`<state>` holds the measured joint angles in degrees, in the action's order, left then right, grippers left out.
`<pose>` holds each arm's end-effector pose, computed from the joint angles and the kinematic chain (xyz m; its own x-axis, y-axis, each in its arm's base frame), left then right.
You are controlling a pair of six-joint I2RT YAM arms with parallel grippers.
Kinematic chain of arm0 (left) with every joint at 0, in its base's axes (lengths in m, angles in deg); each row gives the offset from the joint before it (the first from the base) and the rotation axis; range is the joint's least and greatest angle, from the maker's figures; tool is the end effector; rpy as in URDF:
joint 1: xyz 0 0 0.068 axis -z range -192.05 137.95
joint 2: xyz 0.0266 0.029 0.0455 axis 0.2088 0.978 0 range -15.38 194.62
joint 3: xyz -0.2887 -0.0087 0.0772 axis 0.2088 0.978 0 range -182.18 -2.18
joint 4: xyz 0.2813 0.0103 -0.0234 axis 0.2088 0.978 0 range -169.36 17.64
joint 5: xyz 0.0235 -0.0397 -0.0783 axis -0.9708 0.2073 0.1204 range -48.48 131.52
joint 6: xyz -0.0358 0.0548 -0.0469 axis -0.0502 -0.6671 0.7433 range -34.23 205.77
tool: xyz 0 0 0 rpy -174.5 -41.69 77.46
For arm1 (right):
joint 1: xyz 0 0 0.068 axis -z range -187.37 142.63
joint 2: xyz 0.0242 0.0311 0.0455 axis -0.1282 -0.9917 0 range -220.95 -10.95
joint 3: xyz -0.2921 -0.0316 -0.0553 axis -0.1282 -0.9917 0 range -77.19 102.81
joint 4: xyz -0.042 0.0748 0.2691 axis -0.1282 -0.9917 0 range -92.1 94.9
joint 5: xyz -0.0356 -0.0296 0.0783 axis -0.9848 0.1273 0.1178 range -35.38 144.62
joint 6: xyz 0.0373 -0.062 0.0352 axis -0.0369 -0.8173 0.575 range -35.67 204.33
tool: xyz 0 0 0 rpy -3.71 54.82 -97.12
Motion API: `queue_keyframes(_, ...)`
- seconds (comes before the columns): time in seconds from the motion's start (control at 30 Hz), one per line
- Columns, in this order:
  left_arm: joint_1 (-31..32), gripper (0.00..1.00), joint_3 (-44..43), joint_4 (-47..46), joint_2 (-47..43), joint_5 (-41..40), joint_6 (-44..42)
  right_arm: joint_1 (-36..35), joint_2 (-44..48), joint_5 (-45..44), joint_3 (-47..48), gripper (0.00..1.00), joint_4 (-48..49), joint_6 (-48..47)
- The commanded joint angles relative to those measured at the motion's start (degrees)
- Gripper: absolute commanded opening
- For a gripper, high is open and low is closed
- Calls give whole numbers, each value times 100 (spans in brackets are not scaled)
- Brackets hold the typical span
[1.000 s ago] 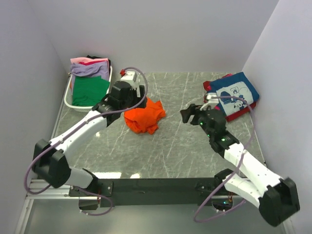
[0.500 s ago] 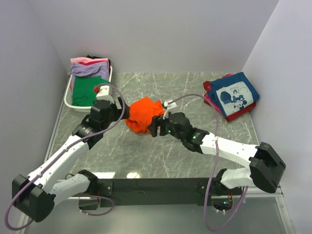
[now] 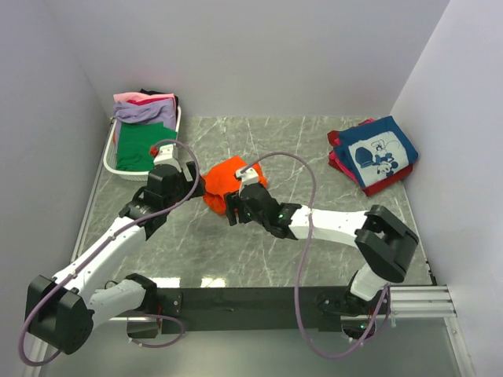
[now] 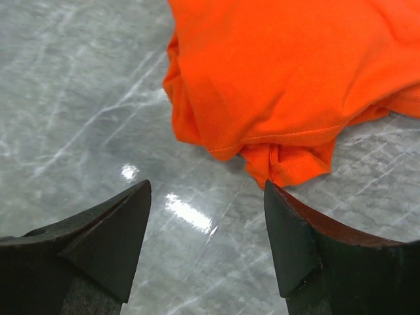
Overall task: Fold and stack the t-shirts
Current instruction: Flatten the tshirt out
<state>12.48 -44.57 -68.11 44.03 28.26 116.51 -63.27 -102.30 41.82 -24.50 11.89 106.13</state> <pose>0.2522 -0.0976 0.2760 -0.4829 -0.3265 -0.8125 -0.0308 0.9337 -0.3568 0.2335 0.3174 0.2097 -0.5340 -0.1428 -0.8334 -0.5424 0.8140 0.2080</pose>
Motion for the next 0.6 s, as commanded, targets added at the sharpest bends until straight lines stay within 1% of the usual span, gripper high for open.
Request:
queue_keyframes(0.0, -28, 92, 29, -272, 34, 165, 37, -26, -347, -241, 374, 75, -100, -71)
queue_keyframes(0.23, -45, 92, -24, -272, 140, 262, 20, 17, -937, -215, 620, 72, -127, -150)
queue_keyframes(0.33, -54, 92, -50, -263, 184, 341, 20, 114, -1113, -171, 751, 66, -153, -220)
queue_keyframes(0.37, -54, 92, -59, -263, 193, 367, 20, 175, -1139, -153, 787, 64, -145, -246)
queue_keyframes(0.4, -54, 92, -59, -246, 184, 376, 20, 202, -1209, -144, 813, 59, -145, -299)
queue_keyframes(0.47, -54, 92, -59, -228, 175, 359, 20, 290, -1279, -74, 936, 54, -197, -334)
queue_keyframes(0.53, -54, 92, -59, -211, 132, 359, 20, 360, -1315, -21, 902, 45, -163, -361)
queue_keyframes(0.57, -54, 92, -94, -167, 105, 359, 20, 413, -1306, 127, 849, 40, -58, -343)
